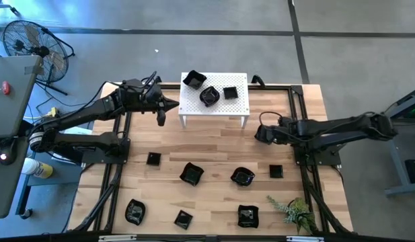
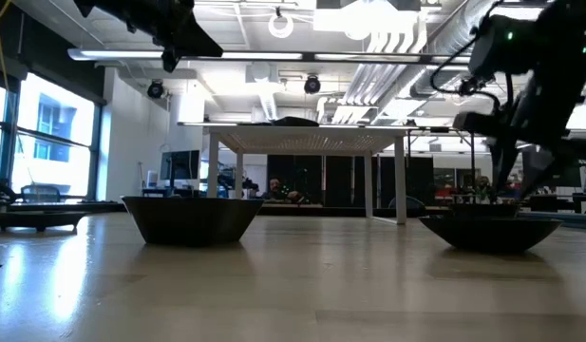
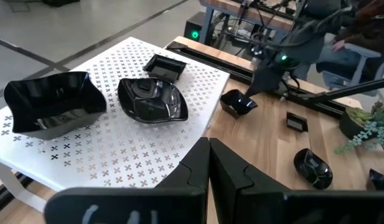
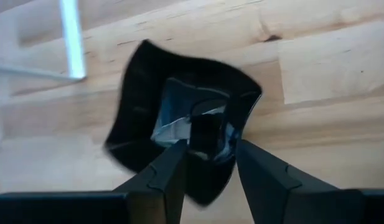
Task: Pick & Place Mini shaped plates
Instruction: Stack the black distorted square plate on top of the black distorted square plate on the shelf
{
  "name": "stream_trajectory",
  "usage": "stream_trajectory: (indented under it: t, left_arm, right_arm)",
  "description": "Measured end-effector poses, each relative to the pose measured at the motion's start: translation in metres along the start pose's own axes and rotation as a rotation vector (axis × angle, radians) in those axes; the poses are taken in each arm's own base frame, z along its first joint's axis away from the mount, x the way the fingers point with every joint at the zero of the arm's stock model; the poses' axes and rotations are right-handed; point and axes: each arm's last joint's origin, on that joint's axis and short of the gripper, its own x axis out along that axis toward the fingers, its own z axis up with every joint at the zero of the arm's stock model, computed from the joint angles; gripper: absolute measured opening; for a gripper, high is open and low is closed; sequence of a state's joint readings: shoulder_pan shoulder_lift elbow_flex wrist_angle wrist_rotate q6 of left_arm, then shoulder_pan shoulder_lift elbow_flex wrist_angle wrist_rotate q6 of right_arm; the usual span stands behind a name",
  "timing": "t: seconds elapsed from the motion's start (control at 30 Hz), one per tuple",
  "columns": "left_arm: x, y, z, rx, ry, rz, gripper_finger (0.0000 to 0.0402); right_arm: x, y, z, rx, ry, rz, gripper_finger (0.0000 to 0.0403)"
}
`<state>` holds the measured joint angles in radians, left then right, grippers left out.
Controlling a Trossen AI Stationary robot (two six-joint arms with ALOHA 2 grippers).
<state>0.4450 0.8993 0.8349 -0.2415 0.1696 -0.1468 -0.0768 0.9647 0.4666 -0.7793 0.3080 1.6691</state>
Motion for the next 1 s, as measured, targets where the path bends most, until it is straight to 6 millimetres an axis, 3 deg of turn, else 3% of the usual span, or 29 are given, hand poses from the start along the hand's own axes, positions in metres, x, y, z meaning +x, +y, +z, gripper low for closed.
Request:
stream_trajectory:
  t: [0.4, 0.77, 0.9, 1.0]
  left_arm:
    - [0.0, 0.0, 0.0, -0.02, 0.0, 0.003, 0.0001]
    - [0.0, 0.0, 0.0, -0.02, 0.0, 0.003, 0.0001]
    - [0.0, 0.0, 0.0, -0.02, 0.002, -0.004, 0.0001]
    - [0.0, 0.0, 0.0, -0.02, 0.002, -0.004, 0.0001]
  right_arm:
    - [0.009, -0.004, 0.004, 0.005, -0.065, -0.013, 0.0122]
    - [0.026, 0.009, 0.002, -0.016, -0.038, -0.008, 0.004]
    - [0.026, 0.01, 0.0, -0.018, -0.021, -0.004, 0.0007]
    - [0.022, 0.011, -0.001, -0.023, 0.004, 0.016, 0.0005]
